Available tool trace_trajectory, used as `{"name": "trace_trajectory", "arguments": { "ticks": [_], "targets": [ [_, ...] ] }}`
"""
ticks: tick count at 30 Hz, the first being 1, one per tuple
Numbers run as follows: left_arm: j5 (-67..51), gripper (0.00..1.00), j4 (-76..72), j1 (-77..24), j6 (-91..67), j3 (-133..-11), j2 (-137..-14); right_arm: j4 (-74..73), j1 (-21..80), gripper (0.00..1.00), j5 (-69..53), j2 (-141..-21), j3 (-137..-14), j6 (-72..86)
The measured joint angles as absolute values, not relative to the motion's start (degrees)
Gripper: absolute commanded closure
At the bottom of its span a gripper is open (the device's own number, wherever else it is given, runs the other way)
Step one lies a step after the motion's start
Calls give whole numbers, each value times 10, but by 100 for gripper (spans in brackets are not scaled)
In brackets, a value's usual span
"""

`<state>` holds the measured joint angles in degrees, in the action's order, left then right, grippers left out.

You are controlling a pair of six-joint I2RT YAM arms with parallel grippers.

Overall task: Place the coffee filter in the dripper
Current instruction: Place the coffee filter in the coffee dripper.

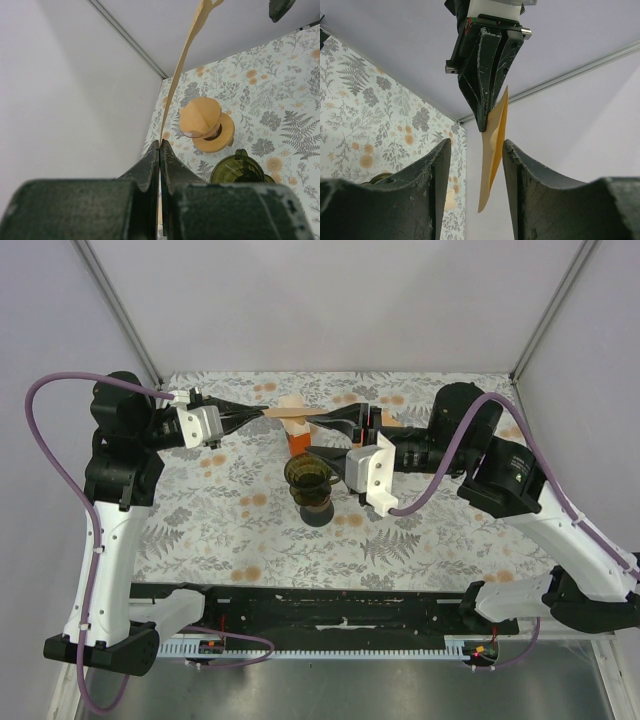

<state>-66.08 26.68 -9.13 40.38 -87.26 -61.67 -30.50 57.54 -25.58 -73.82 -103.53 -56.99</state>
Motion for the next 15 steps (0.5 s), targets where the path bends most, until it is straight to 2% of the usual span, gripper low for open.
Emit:
{"name": "trace_trajectory", "arguments": {
  "ticks": [15],
  "targets": [
    [-661,98,267,-91,404,-873,-617,-292,576,44,-258,-740,-1035,-566]
  ]
}}
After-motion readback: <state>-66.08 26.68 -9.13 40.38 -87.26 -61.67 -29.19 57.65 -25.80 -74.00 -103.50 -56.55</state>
